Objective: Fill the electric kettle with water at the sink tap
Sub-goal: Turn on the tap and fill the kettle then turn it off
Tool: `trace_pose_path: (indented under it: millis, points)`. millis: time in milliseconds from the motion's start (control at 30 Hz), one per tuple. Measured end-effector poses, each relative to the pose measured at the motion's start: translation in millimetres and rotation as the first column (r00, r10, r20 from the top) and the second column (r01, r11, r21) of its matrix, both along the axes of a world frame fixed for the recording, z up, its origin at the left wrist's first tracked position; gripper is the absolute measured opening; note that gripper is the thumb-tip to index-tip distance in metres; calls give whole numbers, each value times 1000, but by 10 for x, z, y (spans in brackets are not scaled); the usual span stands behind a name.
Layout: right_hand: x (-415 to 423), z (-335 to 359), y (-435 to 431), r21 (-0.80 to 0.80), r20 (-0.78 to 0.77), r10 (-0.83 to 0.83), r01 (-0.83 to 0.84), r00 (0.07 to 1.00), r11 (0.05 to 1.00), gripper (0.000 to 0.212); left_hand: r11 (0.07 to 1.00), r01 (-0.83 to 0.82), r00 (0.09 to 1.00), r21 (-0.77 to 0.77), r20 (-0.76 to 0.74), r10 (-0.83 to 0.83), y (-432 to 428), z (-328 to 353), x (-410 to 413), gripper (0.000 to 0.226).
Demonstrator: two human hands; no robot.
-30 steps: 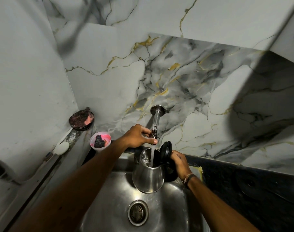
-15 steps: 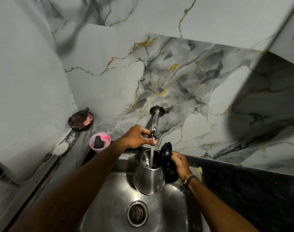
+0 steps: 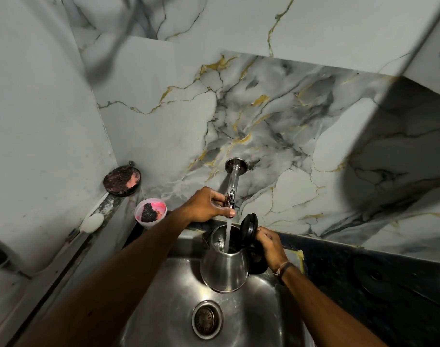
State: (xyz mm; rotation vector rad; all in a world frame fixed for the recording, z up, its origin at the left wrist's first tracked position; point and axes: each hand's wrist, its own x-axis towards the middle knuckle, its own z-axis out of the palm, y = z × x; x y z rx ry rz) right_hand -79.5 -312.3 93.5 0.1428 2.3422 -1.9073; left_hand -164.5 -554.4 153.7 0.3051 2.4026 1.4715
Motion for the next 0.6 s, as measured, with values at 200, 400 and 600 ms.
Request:
trace_pose_path:
  millis: [200,400,600]
  points:
    - [13,20,-18,15,2,-9,9,1000,1000,27,1000,0,1000,-5,-3,0,2,-2,4,31]
    - [17,19,-25,25,-6,-9,9,1000,1000,26,1000,-4,1000,-13,-4,4,3,-13,7,33]
    - [20,-1,-23,29,-4,-6,6,1000,1000,30,1000,-5,1000,-5,4,5,3,-10,14,29]
